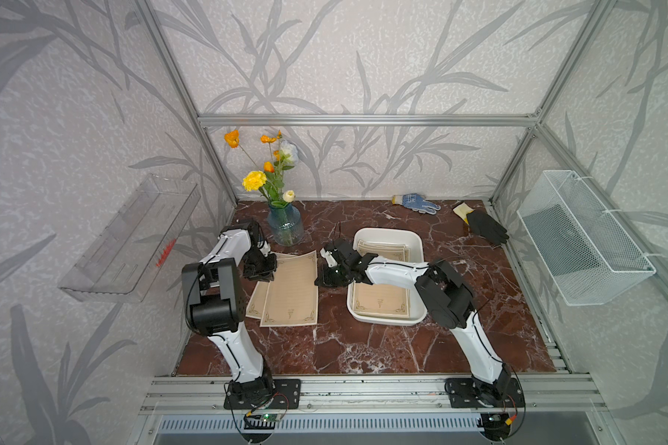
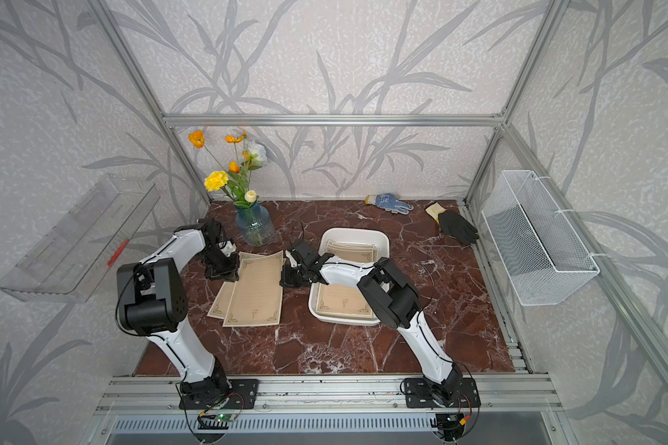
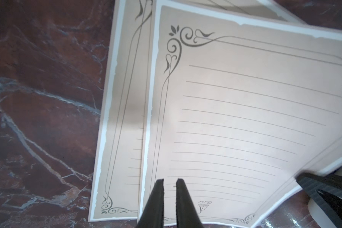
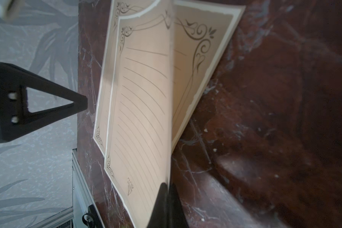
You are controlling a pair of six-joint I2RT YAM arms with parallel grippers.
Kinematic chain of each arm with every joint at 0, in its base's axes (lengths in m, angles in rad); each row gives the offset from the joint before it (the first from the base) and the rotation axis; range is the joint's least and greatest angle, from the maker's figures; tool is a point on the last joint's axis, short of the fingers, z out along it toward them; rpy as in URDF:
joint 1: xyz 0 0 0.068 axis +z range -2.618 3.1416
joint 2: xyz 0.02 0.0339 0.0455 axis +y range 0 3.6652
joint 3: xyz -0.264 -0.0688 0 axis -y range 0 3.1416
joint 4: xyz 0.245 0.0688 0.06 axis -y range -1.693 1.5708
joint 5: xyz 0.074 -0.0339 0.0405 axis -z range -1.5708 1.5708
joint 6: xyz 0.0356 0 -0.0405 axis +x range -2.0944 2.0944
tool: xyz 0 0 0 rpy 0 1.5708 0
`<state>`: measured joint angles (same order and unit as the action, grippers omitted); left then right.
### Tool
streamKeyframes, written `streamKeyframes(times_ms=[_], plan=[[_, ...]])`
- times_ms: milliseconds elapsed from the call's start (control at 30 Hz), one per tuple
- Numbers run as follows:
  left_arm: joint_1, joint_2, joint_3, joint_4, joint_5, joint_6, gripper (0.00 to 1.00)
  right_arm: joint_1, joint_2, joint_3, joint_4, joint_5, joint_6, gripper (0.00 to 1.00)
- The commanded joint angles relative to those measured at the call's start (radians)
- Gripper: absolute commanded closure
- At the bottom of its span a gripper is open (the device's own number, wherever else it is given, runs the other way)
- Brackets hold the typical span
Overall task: Take out the stationery paper from the storage box
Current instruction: Place the stationery paper at the center of the board.
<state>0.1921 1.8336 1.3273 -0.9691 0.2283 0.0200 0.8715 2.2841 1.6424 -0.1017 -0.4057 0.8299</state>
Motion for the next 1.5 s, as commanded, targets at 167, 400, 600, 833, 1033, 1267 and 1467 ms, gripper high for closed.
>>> streamKeyframes(times_ms=[167,400,600,833,1033,1267,1467], plan=[[0.012,-0.083,0.02,0.027,-0.034,-0.005,0.82,0.027,0.008,0.003,0.053,0.061,0.072,1.0],[0.013,-0.153,-0.002,0.068,0.005,-0.026,0.82,0.029,0.011,-0.035,0.123,0.078,0.144,1.0],[0.012,-0.201,-0.015,0.098,0.067,-0.052,0.82,0.031,0.01,-0.032,0.121,0.093,0.154,1.0],[0.012,-0.247,-0.031,0.128,0.101,-0.072,0.81,0.035,0.023,-0.016,0.101,0.102,0.161,1.0],[0.012,-0.273,-0.039,0.15,0.102,-0.087,0.81,0.042,0.044,0.012,0.08,0.106,0.168,1.0],[0.012,-0.292,-0.045,0.158,0.11,-0.088,0.81,0.05,0.05,0.046,0.021,0.115,0.142,0.9],[0.013,-0.311,-0.05,0.167,0.107,-0.089,0.81,0.05,0.01,0.043,-0.037,0.141,0.108,0.63]])
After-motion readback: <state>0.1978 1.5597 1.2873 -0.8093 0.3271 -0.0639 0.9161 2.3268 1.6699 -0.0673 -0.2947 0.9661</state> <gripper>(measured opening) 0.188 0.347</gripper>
